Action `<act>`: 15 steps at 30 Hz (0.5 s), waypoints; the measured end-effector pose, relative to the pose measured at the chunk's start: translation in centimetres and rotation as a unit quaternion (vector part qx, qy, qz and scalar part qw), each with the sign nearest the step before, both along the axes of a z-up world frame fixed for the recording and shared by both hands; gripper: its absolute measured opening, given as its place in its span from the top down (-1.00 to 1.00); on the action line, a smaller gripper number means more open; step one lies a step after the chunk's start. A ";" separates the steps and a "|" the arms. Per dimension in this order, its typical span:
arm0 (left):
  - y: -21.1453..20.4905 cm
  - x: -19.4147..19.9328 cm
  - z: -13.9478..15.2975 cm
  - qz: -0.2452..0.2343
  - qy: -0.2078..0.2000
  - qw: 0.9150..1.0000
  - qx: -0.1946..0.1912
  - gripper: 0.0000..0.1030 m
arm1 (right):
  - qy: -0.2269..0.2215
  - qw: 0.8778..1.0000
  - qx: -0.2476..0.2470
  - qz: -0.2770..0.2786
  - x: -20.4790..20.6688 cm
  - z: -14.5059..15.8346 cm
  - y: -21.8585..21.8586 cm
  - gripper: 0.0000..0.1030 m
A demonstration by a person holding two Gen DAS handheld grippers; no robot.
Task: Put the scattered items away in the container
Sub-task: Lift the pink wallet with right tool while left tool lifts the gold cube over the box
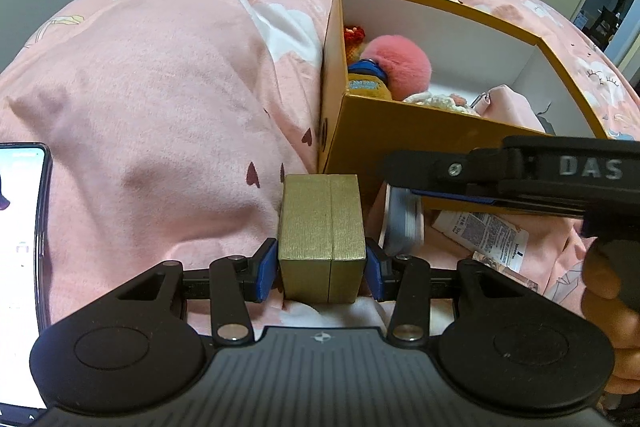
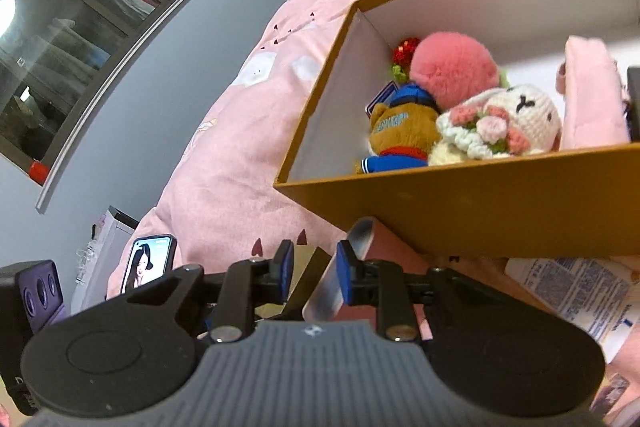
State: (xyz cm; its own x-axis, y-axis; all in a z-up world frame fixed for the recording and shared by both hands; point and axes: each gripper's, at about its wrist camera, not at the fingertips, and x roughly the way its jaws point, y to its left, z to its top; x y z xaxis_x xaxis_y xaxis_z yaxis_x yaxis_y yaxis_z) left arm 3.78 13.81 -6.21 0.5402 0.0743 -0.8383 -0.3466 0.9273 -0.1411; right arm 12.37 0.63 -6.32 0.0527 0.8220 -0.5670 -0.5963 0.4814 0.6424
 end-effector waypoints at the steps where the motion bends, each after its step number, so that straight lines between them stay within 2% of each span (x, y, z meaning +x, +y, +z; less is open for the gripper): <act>1: 0.0 0.0 0.0 0.001 0.000 1.000 -0.001 0.01 | -0.008 1.000 0.002 -0.002 -0.2 0.3 -0.2 0.43; 6: 0.0 0.0 0.0 -0.003 -0.003 1.000 0.000 0.01 | -0.036 0.999 -0.002 -0.036 -0.5 1.3 -1.6 0.18; 11: -0.7 0.0 0.2 -0.019 -0.010 1.000 0.007 0.01 | -0.011 0.999 -0.033 -0.041 -0.2 0.2 -1.5 0.17; 15: -1.5 0.0 0.1 -0.037 -0.015 0.999 0.020 0.01 | -0.010 0.998 -0.060 -0.036 -0.3 -0.3 -1.0 0.15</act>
